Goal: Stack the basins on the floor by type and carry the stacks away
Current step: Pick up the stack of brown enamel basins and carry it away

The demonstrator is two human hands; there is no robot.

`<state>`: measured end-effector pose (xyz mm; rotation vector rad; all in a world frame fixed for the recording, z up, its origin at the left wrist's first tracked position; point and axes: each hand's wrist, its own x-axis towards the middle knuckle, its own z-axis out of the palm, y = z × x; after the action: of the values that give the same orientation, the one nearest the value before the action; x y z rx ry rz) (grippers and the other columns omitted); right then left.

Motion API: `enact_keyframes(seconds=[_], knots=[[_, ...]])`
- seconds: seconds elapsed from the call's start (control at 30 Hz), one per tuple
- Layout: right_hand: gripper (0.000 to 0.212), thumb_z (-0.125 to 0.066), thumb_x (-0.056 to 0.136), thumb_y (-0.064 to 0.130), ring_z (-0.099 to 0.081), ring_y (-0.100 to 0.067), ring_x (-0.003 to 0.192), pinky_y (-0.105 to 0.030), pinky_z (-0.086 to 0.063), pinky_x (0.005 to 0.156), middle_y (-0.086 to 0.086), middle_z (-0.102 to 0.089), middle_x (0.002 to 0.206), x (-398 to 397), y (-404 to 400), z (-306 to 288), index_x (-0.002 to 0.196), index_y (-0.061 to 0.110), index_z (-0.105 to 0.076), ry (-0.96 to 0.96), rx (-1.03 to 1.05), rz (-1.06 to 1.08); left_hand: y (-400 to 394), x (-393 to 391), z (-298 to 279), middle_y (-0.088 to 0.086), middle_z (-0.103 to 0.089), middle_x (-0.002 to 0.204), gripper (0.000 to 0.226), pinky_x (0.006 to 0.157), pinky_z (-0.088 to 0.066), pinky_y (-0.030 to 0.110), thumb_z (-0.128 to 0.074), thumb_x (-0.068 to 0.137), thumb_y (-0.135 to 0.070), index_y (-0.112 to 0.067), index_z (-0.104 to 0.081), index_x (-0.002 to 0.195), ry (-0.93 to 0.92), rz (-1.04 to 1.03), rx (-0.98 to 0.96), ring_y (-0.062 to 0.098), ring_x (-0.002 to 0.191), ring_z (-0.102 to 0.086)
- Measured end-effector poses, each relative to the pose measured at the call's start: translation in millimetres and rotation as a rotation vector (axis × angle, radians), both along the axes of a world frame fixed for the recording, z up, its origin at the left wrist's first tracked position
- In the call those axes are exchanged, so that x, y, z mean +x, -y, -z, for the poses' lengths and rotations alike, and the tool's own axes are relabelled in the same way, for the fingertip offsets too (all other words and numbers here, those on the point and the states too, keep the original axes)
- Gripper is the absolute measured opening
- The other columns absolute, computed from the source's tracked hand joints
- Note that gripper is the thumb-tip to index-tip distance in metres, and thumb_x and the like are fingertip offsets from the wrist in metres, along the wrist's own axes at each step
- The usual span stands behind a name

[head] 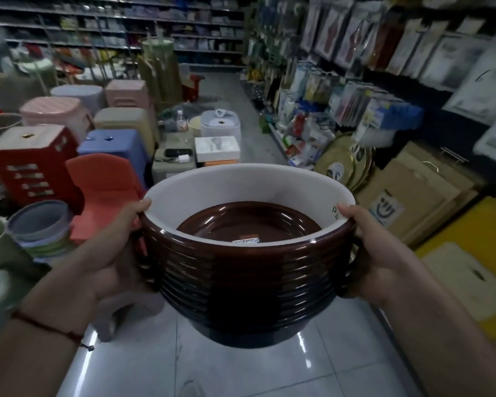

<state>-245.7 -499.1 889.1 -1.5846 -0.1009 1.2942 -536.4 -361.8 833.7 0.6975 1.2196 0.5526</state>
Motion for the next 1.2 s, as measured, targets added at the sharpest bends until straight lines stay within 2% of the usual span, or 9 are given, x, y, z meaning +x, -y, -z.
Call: enact_keyframes(seconds=[0.07,0.17,0.27,0.4,0.47,0.53,0.67,0.97,1.2], knots=[[0.053,-0.071,0.077,0.054,-0.062,-0.035,0.089,-0.046,-0.048,0.073,-0.016,-0.066,0.097,1,-25,3,0.106,0.011,-0.060,0.000,-0.017,0.030,-31,6,-1,0.020,-0.075,0.092,0.064,0.093,-0.045,0.055,-0.054,0.079,-0.067,-0.012,-0.068,0.108,0.000,0.022,0.009,0.039,0.104,-0.062],[0.066,-0.071,0.074,0.056,-0.061,-0.036,0.096,-0.048,-0.049,0.077,-0.016,-0.063,0.108,-1,-62,7,0.124,0.015,-0.056,0.009,-0.041,0.078,-78,6,3,0.018,-0.073,0.094,0.067,0.100,-0.040,0.059,-0.057,0.078,-0.067,-0.013,-0.065,0.117,0.005,0.039,0.020,0.038,0.106,-0.061],[0.074,-0.072,0.071,0.058,-0.060,-0.036,0.101,-0.046,-0.049,0.076,-0.014,-0.061,0.115,0,-92,13,0.131,0.019,-0.053,0.005,-0.052,0.115,-124,10,3,0.018,-0.074,0.089,0.064,0.101,-0.038,0.063,-0.061,0.075,-0.066,-0.014,-0.067,0.113,0.015,0.100,0.011,0.039,0.106,-0.062],[0.068,-0.069,0.073,0.058,-0.060,-0.032,0.102,-0.044,-0.048,0.075,-0.011,-0.062,0.115,9,-116,19,0.128,0.021,-0.056,-0.008,-0.056,0.180,-176,25,9,0.023,-0.069,0.117,0.078,0.100,-0.037,0.068,-0.074,0.060,-0.068,-0.021,-0.067,0.121,0.013,0.170,-0.049,0.045,0.115,-0.061],[0.067,-0.070,0.073,0.058,-0.060,-0.033,0.104,-0.048,-0.048,0.085,-0.010,-0.063,0.117,19,-125,22,0.128,0.022,-0.056,-0.015,-0.052,0.203,-195,38,13,0.024,-0.068,0.118,0.078,0.100,-0.037,0.065,-0.074,0.060,-0.068,-0.021,-0.067,0.122,0.025,0.224,-0.047,0.044,0.114,-0.061],[0.068,-0.070,0.072,0.058,-0.060,-0.034,0.105,-0.049,-0.047,0.088,-0.012,-0.063,0.118,33,-136,25,0.128,0.021,-0.056,-0.018,-0.062,0.230,-211,55,13,0.025,-0.070,0.106,0.072,0.096,-0.041,0.058,-0.069,0.064,-0.068,-0.022,-0.066,0.120,0.021,0.263,-0.035,0.042,0.102,-0.063],[0.067,-0.072,0.070,0.056,-0.058,-0.036,0.105,-0.048,-0.047,0.079,-0.015,-0.062,0.119,66,-159,34,0.125,0.020,-0.057,-0.037,-0.071,0.273,-239,93,15,0.025,-0.072,0.080,0.069,0.084,-0.049,0.056,-0.067,0.066,-0.067,-0.024,-0.064,0.121,0.006,0.288,-0.031,0.041,0.085,-0.065],[0.067,-0.071,0.073,0.054,-0.057,-0.034,0.103,-0.053,-0.042,0.095,-0.013,-0.059,0.117,186,-235,60,0.127,0.019,-0.053,-0.123,-0.083,0.273,-308,206,24,0.018,-0.071,0.070,0.069,0.094,-0.042,0.062,-0.064,0.069,-0.066,-0.028,-0.059,0.127,-0.056,0.276,-0.041,0.042,0.092,-0.060],[0.061,-0.068,0.077,0.055,-0.056,-0.032,0.093,-0.049,-0.042,0.085,-0.014,-0.060,0.106,292,-299,55,0.123,0.017,-0.054,-0.135,-0.128,0.202,-346,300,25,0.021,-0.069,0.099,0.066,0.091,-0.046,0.060,-0.062,0.067,-0.064,-0.029,-0.061,0.124,-0.087,0.194,-0.074,0.045,0.102,-0.061]])
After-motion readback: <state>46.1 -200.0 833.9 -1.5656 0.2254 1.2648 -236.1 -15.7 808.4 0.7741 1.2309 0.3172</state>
